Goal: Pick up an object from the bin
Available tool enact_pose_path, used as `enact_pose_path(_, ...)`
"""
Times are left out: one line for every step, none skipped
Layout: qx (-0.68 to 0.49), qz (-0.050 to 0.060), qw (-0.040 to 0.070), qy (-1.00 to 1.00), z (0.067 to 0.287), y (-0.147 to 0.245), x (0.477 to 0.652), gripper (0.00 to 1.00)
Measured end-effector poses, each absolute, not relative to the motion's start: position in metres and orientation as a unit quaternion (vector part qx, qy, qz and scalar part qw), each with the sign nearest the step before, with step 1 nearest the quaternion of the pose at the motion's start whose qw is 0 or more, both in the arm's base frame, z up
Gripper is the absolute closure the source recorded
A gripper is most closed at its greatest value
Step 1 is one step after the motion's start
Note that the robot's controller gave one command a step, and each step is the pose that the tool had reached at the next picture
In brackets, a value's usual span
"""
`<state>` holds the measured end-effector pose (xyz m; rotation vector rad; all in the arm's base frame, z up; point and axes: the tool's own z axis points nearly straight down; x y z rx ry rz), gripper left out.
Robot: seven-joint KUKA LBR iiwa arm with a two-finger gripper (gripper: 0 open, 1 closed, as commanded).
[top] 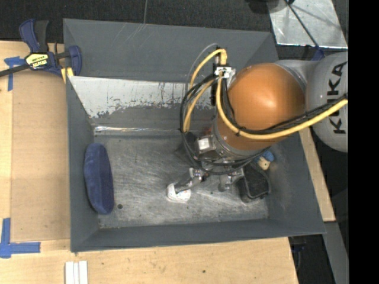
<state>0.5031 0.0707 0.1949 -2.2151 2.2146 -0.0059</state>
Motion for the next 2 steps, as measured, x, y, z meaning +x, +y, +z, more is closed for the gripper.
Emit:
enact_pose_path(-0.699, -0.002, 0.002, 0.715, 0.226, 0.019, 0.487, 0.0)
enact_pose_path(-0.565, 0.0, 0.001, 0.825, 0.073, -0.02, 0.536, 0.0)
